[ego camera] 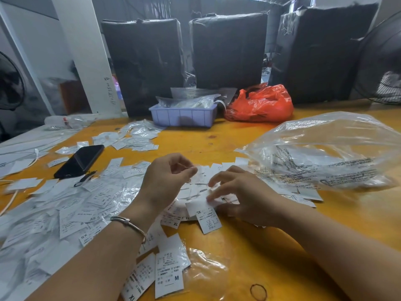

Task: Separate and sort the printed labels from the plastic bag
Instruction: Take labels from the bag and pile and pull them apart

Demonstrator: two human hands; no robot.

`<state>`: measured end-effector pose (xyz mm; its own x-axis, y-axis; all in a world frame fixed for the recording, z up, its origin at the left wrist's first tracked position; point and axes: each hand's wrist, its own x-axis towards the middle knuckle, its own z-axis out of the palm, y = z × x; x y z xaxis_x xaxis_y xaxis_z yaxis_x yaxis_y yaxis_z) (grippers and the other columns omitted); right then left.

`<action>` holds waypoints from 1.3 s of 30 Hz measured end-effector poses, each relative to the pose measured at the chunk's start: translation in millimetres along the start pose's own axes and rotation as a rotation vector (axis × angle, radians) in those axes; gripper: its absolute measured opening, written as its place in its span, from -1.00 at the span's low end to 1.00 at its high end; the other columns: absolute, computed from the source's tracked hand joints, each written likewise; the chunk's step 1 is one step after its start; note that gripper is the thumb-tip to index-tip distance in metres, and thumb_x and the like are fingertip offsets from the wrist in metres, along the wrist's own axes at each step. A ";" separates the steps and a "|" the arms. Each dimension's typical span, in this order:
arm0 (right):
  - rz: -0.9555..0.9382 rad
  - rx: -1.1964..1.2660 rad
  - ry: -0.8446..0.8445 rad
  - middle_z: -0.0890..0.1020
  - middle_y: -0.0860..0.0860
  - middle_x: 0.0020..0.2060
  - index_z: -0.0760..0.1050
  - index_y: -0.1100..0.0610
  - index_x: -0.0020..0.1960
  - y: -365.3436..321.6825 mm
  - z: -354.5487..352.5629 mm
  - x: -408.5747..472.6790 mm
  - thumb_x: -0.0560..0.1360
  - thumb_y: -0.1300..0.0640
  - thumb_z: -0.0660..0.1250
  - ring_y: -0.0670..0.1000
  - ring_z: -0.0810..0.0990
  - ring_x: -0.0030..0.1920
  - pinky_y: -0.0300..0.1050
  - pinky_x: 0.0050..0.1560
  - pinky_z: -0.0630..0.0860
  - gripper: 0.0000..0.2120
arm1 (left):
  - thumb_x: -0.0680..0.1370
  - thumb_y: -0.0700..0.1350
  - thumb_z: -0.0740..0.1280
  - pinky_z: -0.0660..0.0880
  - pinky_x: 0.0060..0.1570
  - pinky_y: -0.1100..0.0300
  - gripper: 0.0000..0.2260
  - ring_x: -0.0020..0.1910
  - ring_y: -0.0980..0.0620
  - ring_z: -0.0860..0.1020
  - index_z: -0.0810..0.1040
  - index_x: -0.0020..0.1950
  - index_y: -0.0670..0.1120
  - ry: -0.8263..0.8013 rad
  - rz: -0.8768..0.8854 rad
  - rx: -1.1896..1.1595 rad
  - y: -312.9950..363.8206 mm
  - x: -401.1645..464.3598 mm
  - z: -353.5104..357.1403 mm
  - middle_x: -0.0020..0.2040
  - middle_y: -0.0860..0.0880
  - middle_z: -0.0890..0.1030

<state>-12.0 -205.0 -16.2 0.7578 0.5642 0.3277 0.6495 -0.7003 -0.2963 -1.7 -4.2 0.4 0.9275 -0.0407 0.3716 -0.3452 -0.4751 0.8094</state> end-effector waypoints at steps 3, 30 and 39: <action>-0.004 0.063 0.043 0.62 -0.17 0.02 0.68 -0.06 -0.02 0.8 0.8 -0.5 0.45 -0.02 0.42 -0.14 0.42 0.07 -0.18 0.06 0.40 -0.87 | 0.48 -0.24 0.44 0.53 -0.17 0.25 -0.89 -0.19 0.10 0.65 0.60 -0.12 -0.04 0.002 -0.041 -0.020 -0.4 0.9 0.5 -0.20 0.02 0.67; 0.341 0.647 0.213 0.70 0.01 -0.32 0.68 0.15 -0.15 13.8 -24.1 -4.7 0.44 0.05 0.41 -0.12 0.59 -0.34 -0.35 -0.39 0.42 -0.83 | 0.56 -0.37 0.28 0.65 -0.21 0.15 -0.82 -0.21 0.03 0.69 0.55 0.06 -0.14 -0.072 -0.110 -0.174 0.1 0.1 2.2 -0.16 -0.11 0.70; 0.421 1.100 0.241 0.69 0.19 -0.23 0.60 0.26 -0.02 19.8 -33.1 -5.8 0.23 0.18 0.48 0.05 0.62 -0.31 -0.24 -0.33 0.51 -0.66 | 0.60 -0.26 0.28 0.65 -0.28 0.10 -0.95 -0.23 -0.17 0.70 0.47 0.03 -0.24 -0.238 -0.124 -0.336 7.4 -1.9 -0.3 -0.19 -0.19 0.70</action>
<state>-5.7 -236.6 5.7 0.9684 0.2022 0.1457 0.1478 0.0047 -0.9890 -6.1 -7.3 5.8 0.9585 -0.2221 0.1789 -0.2203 -0.1781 0.9590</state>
